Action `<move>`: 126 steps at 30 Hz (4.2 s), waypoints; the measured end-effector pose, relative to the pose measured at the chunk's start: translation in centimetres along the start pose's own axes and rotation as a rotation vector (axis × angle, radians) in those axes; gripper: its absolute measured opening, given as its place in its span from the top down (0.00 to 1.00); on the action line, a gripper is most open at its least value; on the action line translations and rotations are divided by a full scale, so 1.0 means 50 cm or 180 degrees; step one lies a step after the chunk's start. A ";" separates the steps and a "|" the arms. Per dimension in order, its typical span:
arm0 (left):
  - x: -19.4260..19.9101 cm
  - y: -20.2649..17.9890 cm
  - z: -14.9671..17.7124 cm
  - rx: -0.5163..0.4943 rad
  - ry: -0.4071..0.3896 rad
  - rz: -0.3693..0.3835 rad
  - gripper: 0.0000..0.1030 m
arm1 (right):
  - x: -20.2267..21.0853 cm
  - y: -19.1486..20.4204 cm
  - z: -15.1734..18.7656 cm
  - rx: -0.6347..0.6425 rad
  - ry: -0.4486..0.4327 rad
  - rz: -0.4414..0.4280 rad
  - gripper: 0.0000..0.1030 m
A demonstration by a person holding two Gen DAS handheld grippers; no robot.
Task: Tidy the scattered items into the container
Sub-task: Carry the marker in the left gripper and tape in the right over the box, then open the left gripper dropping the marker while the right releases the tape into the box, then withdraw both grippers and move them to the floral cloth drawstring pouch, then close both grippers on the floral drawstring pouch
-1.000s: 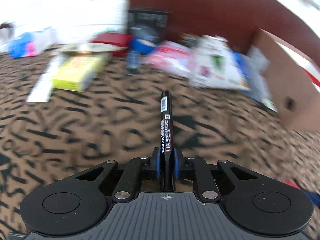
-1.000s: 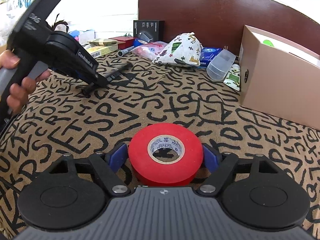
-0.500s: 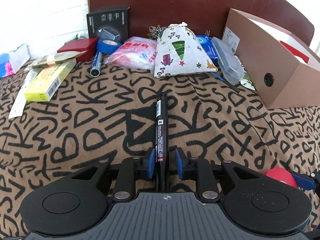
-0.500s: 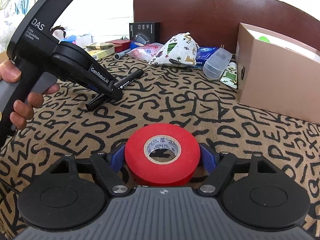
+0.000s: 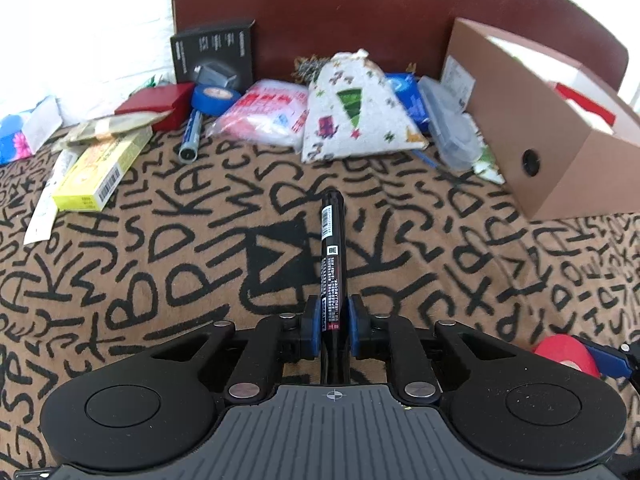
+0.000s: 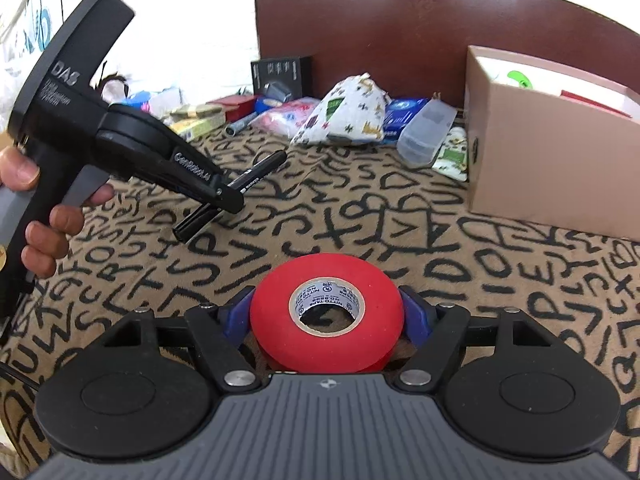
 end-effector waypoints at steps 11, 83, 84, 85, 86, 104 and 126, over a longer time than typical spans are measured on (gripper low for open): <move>0.104 -0.043 -0.072 0.0006 -0.0405 0.0350 0.91 | 0.070 -0.053 -0.093 0.0005 -0.0449 0.0123 0.25; 0.091 -0.123 -0.047 0.0000 -0.0647 0.0560 0.00 | -0.042 -0.037 -0.110 0.0590 -0.0530 0.0778 0.00; 0.087 -0.112 -0.042 0.0027 -0.0616 0.0533 0.00 | -0.048 -0.032 -0.104 0.0565 -0.0486 0.0736 0.00; 0.082 -0.101 -0.037 0.0055 -0.0583 0.0509 0.00 | -0.053 -0.027 -0.100 0.0538 -0.0445 0.0695 0.00; 0.077 -0.090 -0.033 0.0083 -0.0555 0.0487 0.00 | -0.058 -0.024 -0.096 0.0516 -0.0410 0.0657 0.00; 0.021 0.067 -0.152 0.0345 -0.0698 0.0377 0.06 | -0.147 -0.015 -0.218 0.0388 -0.0634 0.0400 0.12; -0.215 0.023 -0.287 0.0043 -0.0340 0.0601 0.23 | -0.374 -0.091 -0.271 0.0223 -0.0148 0.0197 0.34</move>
Point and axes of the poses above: each gripper's, at about its wrist camera, not at the fingertips, and x roughly against the way its jaws point, y to its left, z to its underside, the point moved 8 cm from there along -x, roughly the way its jaws point, and after that the axes turned 4 degrees about -z, right-handed, at the moved point
